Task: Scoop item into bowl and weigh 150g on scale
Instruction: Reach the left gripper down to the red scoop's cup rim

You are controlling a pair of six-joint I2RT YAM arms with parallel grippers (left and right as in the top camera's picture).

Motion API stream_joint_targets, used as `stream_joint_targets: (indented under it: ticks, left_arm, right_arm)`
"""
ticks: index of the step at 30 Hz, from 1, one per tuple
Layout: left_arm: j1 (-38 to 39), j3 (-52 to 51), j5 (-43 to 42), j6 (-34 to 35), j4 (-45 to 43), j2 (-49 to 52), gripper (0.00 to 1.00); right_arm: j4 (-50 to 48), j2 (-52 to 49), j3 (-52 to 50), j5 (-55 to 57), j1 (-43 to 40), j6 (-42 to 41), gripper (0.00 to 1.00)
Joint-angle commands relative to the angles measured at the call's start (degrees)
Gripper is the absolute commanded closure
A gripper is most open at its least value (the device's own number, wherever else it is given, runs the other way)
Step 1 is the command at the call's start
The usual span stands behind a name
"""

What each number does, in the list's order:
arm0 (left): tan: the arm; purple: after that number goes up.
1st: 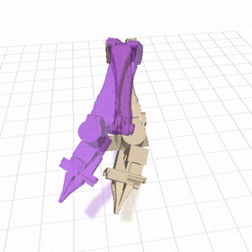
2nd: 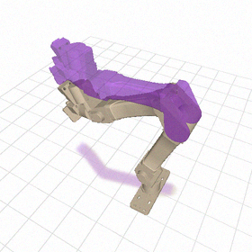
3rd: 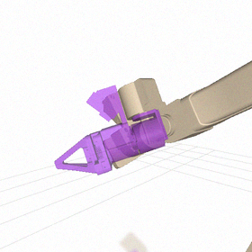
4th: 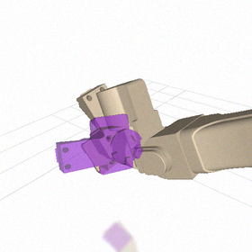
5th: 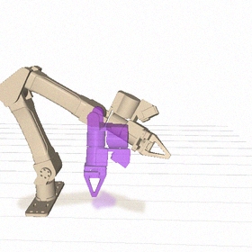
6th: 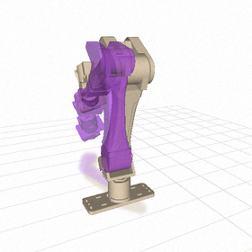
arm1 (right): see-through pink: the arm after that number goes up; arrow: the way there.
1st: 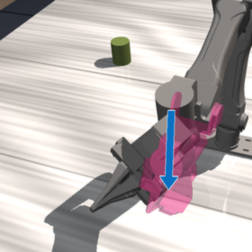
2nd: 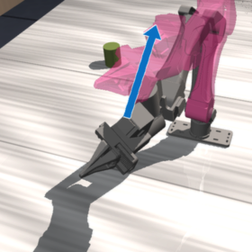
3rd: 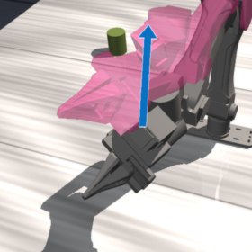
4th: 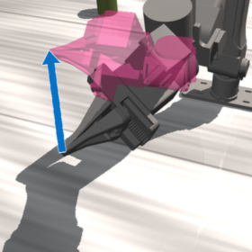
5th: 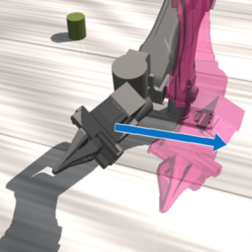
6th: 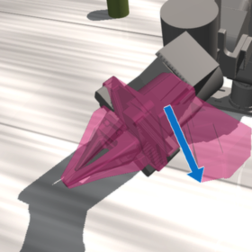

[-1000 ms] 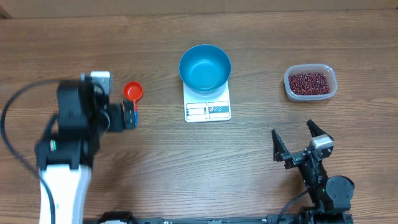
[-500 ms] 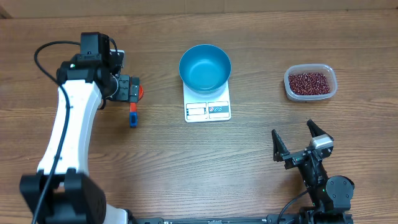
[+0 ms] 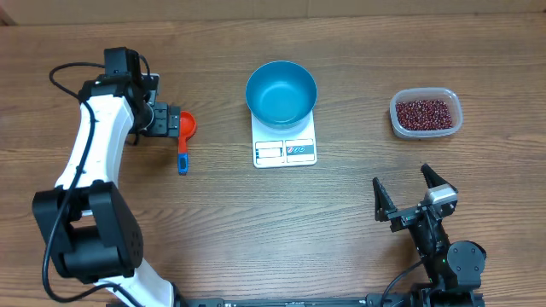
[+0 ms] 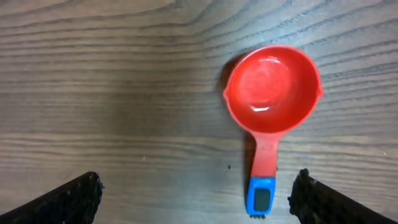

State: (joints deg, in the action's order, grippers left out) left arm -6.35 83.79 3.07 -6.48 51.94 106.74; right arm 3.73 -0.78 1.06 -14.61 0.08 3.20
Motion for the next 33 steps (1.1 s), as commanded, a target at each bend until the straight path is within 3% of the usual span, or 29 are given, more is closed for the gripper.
stream_joint_targets:
  ticks: [1, 19, 33]
  left_arm:
    - [0.94, 1.55, -0.11, -2.29, -1.55, 2.27, 0.0]
    - [1.14, 1.55, -0.37, -3.8, -6.43, 11.98, 0.0]
    - [1.14, 1.55, -0.48, -3.78, -7.56, 12.85, 0.0]
  right_arm:
    - [-0.17, 0.61, -0.61, 0.37, -0.13, -0.15, 0.0]
    - [-0.17, 0.61, -0.61, 0.37, -0.13, -0.15, 0.0]
    - [-0.17, 0.61, -0.61, 0.37, -0.13, -0.15, 0.0]
